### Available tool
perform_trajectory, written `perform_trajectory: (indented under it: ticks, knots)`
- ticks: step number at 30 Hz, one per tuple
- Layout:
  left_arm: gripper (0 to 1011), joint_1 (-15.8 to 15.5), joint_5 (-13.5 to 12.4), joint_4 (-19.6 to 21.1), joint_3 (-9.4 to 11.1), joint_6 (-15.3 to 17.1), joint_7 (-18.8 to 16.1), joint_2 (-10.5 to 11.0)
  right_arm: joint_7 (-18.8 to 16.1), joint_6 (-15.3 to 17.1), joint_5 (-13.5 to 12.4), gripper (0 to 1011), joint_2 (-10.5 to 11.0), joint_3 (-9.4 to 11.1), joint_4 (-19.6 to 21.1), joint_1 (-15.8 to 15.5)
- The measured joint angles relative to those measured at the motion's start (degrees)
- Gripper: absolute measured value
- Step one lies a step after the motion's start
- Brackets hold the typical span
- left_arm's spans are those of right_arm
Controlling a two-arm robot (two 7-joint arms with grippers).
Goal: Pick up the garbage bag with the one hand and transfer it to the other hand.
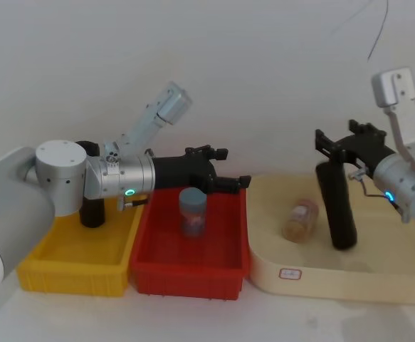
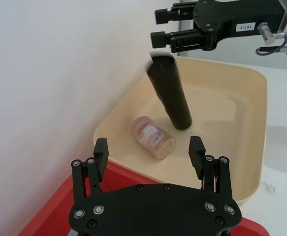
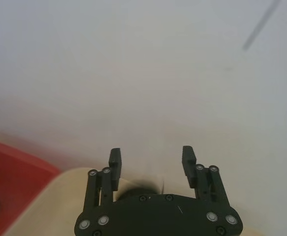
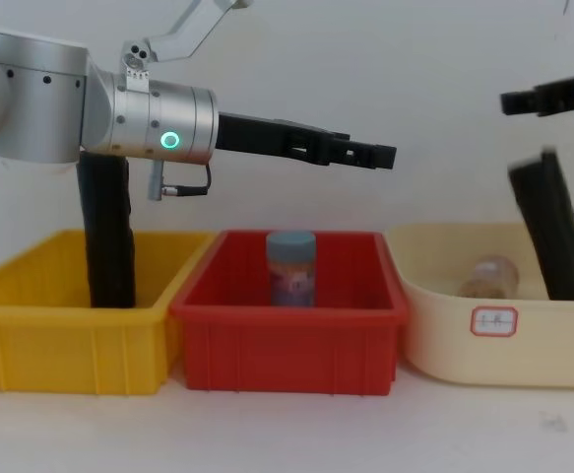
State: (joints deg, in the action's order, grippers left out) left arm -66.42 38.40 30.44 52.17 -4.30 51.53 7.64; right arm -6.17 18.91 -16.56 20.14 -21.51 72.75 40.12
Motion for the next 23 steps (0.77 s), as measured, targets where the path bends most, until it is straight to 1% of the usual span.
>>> perform_trajectory:
  ticks: [2, 4, 5, 6, 9, 10, 11, 23]
  knots:
    - [1001, 0.00, 0.00, 0.00, 0.00, 0.00, 0.00, 0.00, 0.76, 0.57, 0.17, 751, 0.23, 0.47, 0.45, -0.39]
    - [1001, 0.00, 0.00, 0.00, 0.00, 0.00, 0.00, -0.01, 1.74, 1.25, 0.40, 841, 0.48, 1.00, 0.93, -0.84]
    - [1001, 0.00, 0.00, 0.00, 0.00, 0.00, 0.00, -0.01, 2.28, 1.63, 0.53, 841, 0.63, 1.26, 1.17, -1.08]
    - [1001, 0.00, 0.00, 0.00, 0.00, 0.00, 0.00, -0.01, 2.52, 1.83, 0.59, 891, 0.68, 1.40, 1.30, -1.21]
    - [1001, 0.00, 0.00, 0.00, 0.00, 0.00, 0.00, -0.01, 3.19, 2.32, 0.75, 939, 0.86, 1.76, 1.62, -1.50]
    - [1002, 0.00, 0.00, 0.00, 0.00, 0.00, 0.00, -0.01, 3.56, 2.60, 0.84, 981, 0.96, 1.99, 1.82, -1.68]
    - [1001, 0.00, 0.00, 0.00, 0.00, 0.00, 0.00, 0.00, 3.75, 2.73, 0.89, 995, 1.00, 2.08, 1.91, -1.75]
    - [1001, 0.00, 0.00, 0.00, 0.00, 0.00, 0.00, 0.00, 5.45, 3.93, 1.27, 1000, 1.44, 3.00, 2.80, -2.51]
